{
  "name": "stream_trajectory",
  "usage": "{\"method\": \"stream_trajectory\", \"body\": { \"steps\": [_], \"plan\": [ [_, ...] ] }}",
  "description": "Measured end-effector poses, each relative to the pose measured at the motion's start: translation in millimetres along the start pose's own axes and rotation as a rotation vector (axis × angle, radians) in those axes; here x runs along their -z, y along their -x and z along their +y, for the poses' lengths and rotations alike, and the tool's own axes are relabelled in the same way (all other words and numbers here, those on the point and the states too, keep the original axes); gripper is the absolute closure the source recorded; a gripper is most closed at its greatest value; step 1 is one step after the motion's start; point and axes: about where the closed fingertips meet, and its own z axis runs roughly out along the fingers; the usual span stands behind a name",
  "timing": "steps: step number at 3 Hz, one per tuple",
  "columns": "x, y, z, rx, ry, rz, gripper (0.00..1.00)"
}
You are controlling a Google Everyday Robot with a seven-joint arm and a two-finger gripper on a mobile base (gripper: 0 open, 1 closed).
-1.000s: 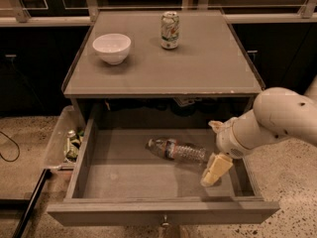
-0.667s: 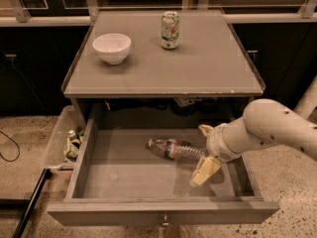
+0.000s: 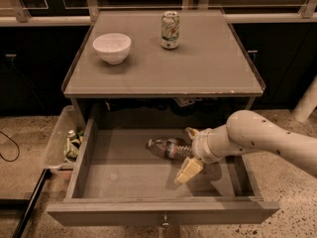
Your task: Pick water bottle from top drawer and place on counter
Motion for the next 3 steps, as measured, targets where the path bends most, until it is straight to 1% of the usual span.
{"method": "stream_trajectory", "body": {
  "steps": [1, 3],
  "plan": [
    [-19.8, -9.4, -4.2, -0.062, -0.032, 0.003, 0.19],
    [-19.9, -8.6, -6.0, -0.066, -0.039, 0.001, 0.66]
  ]
}}
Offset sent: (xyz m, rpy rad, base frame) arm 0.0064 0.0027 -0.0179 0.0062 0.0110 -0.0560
